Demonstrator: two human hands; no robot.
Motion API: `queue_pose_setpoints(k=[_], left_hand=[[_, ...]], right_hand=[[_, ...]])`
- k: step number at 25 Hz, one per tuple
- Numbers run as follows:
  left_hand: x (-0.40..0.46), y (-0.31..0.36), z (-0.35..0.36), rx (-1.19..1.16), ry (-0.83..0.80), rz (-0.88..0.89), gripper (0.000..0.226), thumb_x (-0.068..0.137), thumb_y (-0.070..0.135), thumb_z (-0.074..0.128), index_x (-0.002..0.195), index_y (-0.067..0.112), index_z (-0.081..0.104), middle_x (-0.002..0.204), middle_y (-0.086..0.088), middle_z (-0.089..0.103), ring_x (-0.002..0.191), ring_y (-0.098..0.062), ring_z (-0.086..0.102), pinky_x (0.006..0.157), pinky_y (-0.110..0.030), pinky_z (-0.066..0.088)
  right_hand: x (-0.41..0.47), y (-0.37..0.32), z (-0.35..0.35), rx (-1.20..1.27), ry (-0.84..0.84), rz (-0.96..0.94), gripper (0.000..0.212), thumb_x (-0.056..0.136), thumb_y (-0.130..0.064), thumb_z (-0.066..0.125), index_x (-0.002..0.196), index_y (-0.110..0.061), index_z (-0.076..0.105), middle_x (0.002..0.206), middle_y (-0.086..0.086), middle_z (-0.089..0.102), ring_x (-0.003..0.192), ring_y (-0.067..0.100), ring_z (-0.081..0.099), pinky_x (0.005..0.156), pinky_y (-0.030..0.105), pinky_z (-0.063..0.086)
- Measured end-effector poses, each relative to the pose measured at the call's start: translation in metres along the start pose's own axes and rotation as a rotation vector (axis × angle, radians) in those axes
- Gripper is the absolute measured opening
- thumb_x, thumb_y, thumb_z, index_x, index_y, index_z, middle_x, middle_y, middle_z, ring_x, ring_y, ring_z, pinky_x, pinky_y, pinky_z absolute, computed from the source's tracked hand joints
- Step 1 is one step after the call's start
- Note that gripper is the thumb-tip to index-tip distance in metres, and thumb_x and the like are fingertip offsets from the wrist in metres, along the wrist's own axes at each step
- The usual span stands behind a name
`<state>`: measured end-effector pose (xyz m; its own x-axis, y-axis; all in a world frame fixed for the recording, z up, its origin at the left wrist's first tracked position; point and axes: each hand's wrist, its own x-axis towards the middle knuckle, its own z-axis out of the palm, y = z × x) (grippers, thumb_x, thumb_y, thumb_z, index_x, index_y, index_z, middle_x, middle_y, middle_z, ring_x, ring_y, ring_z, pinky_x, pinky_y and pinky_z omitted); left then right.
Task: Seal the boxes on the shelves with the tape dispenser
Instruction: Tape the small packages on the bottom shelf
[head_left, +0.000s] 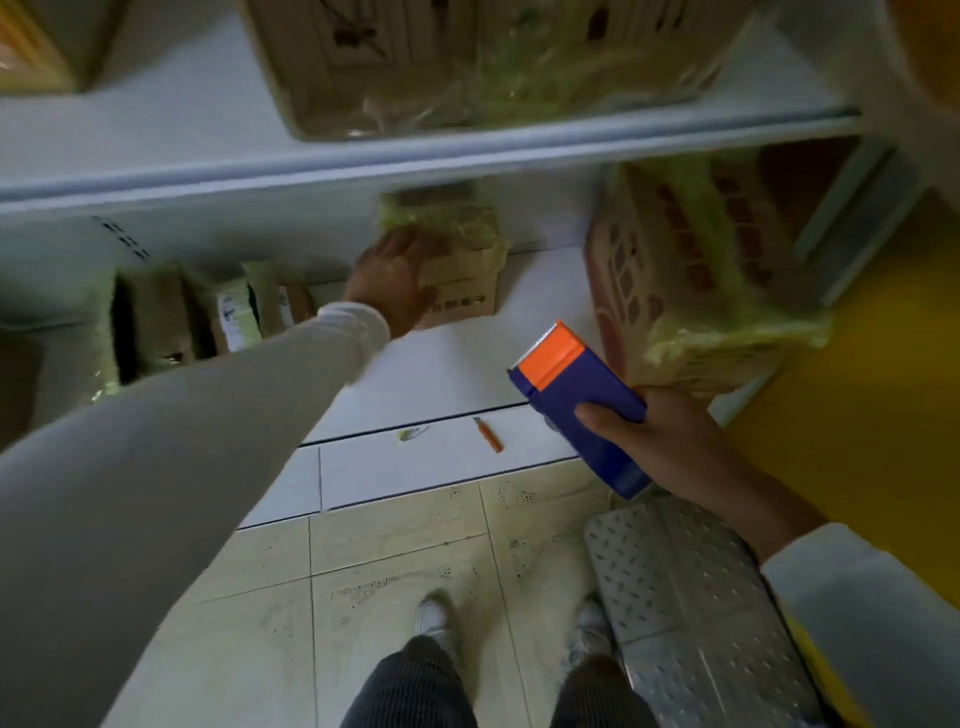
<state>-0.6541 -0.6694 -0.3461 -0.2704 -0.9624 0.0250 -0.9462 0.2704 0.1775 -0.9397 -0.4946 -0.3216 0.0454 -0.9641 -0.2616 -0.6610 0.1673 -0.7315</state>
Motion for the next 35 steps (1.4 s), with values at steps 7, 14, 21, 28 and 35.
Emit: queue_pose_setpoints(k=[7,14,21,28,35], left_hand=[[0.041,-0.014,0.015,0.041,-0.004,-0.046,0.064,0.091,0.029,0.052,0.147,0.018,0.024,0.155,-0.010,0.022,0.143,-0.031,0.016,0.114,-0.048,0.018],[-0.012,0.021,0.018,0.013,-0.023,0.109,0.064,0.081,0.028,0.064,0.140,0.017,0.041,0.141,-0.015,0.042,0.130,-0.035,0.036,0.102,-0.044,0.038],[-0.072,0.015,0.011,0.116,-0.029,-0.076,0.065,0.090,0.028,0.057,0.148,0.025,0.027,0.153,-0.004,0.029,0.142,-0.025,0.021,0.112,-0.044,0.020],[-0.095,0.012,-0.009,-0.017,-0.017,-0.082,0.077,0.089,0.042,0.057,0.151,0.024,0.015,0.159,0.003,0.012,0.147,-0.018,0.007,0.116,-0.051,0.006],[-0.123,0.009,-0.046,-0.730,0.020,-0.030,0.039,0.097,0.014,0.050,0.135,0.005,0.048,0.127,-0.013,0.059,0.115,-0.026,0.057,0.096,-0.030,0.044]], right_hand=[[0.006,0.002,0.016,0.063,0.034,-0.011,0.054,0.086,-0.054,0.062,0.084,0.000,0.066,0.071,0.023,0.066,0.066,0.038,0.064,0.063,0.046,0.049],[0.030,-0.005,-0.016,0.112,-0.046,-0.008,0.048,0.085,-0.052,0.065,0.084,-0.004,0.068,0.076,0.020,0.068,0.071,0.037,0.065,0.062,0.035,0.042],[0.052,-0.027,-0.021,0.080,-0.205,-0.064,0.049,0.076,-0.065,0.066,0.075,-0.017,0.067,0.058,-0.007,0.066,0.045,0.004,0.053,0.045,0.012,0.035],[0.058,-0.055,-0.001,-0.002,-0.282,-0.100,0.035,0.087,-0.049,0.066,0.070,-0.018,0.065,0.062,0.008,0.066,0.053,0.016,0.055,0.056,0.028,0.038],[0.045,-0.079,0.000,0.038,-0.455,-0.223,0.030,0.080,-0.057,0.070,0.085,-0.027,0.070,0.078,0.003,0.074,0.069,0.023,0.070,0.056,0.026,0.050]])
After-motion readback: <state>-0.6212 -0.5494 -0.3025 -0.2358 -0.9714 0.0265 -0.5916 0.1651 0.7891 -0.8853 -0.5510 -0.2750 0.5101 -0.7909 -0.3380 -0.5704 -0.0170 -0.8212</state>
